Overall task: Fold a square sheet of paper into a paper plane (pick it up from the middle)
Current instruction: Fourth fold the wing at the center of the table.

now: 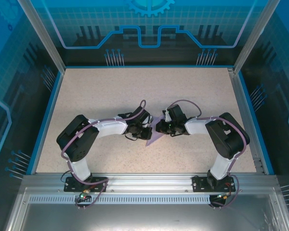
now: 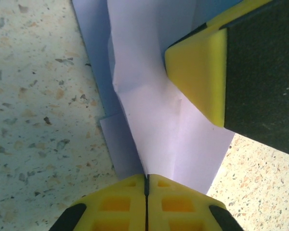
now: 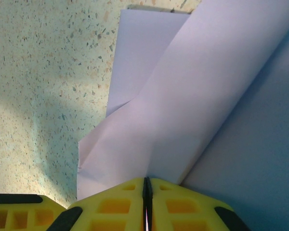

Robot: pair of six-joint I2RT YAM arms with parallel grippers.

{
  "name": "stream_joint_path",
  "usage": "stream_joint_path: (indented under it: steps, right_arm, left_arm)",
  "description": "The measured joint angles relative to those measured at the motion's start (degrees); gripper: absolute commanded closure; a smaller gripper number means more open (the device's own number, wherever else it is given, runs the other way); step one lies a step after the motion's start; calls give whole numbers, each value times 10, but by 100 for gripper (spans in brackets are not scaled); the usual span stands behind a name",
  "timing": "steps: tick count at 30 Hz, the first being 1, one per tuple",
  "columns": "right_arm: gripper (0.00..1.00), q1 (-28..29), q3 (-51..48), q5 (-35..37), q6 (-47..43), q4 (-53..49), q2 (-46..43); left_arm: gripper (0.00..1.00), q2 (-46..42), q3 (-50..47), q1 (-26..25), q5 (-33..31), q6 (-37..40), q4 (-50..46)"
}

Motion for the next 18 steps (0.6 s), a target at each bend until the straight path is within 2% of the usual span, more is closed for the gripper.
stream_joint_path:
  steps: [18]
  right_arm:
    - [86,0,-1,5,-6,-17,-10]
  left_arm:
    - [93,15,0,8,16,0,9]
